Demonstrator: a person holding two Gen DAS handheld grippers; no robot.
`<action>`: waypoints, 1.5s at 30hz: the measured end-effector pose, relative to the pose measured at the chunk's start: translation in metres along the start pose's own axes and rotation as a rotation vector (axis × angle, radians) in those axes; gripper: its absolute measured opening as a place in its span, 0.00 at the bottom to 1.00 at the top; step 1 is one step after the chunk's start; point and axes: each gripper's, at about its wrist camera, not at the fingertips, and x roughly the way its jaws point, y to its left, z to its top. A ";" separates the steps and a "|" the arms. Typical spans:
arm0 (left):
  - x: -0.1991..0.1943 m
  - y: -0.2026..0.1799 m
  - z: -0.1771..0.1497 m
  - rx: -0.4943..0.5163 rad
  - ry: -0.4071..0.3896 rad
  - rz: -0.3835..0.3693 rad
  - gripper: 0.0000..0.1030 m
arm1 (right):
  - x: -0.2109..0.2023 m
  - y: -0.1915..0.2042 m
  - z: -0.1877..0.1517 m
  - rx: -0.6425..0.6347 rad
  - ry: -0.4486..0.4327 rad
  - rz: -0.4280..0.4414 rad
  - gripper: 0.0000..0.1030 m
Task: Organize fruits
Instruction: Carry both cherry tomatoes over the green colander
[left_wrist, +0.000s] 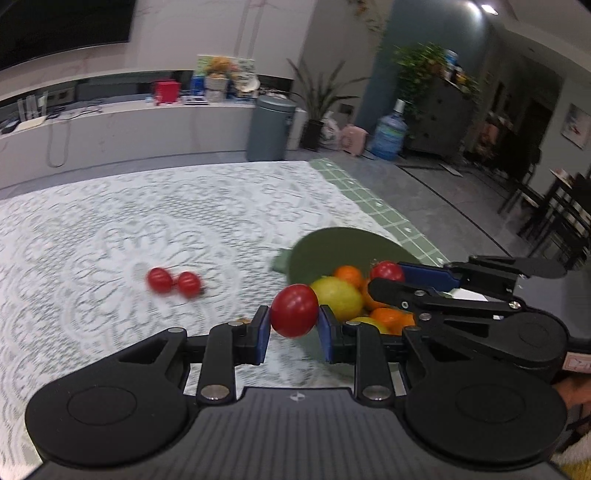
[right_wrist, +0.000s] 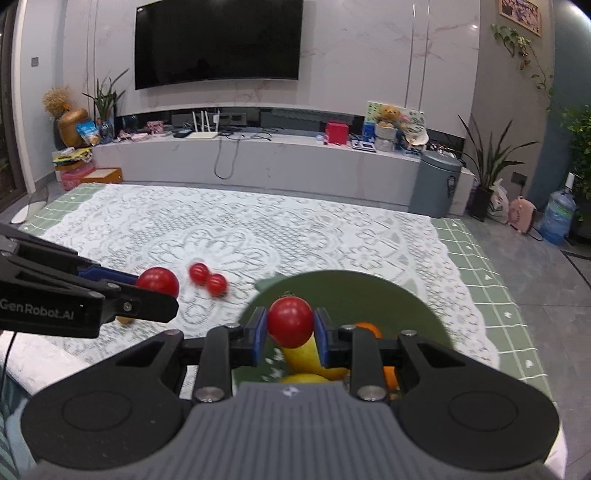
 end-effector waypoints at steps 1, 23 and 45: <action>0.003 -0.004 0.001 0.010 0.006 -0.009 0.30 | 0.000 -0.003 0.000 -0.003 0.006 -0.006 0.23; 0.080 -0.036 0.009 0.077 0.178 -0.104 0.30 | 0.034 -0.057 -0.011 -0.026 0.178 -0.071 0.23; 0.121 -0.028 0.026 0.023 0.214 -0.060 0.30 | 0.077 -0.073 0.001 -0.094 0.187 -0.094 0.23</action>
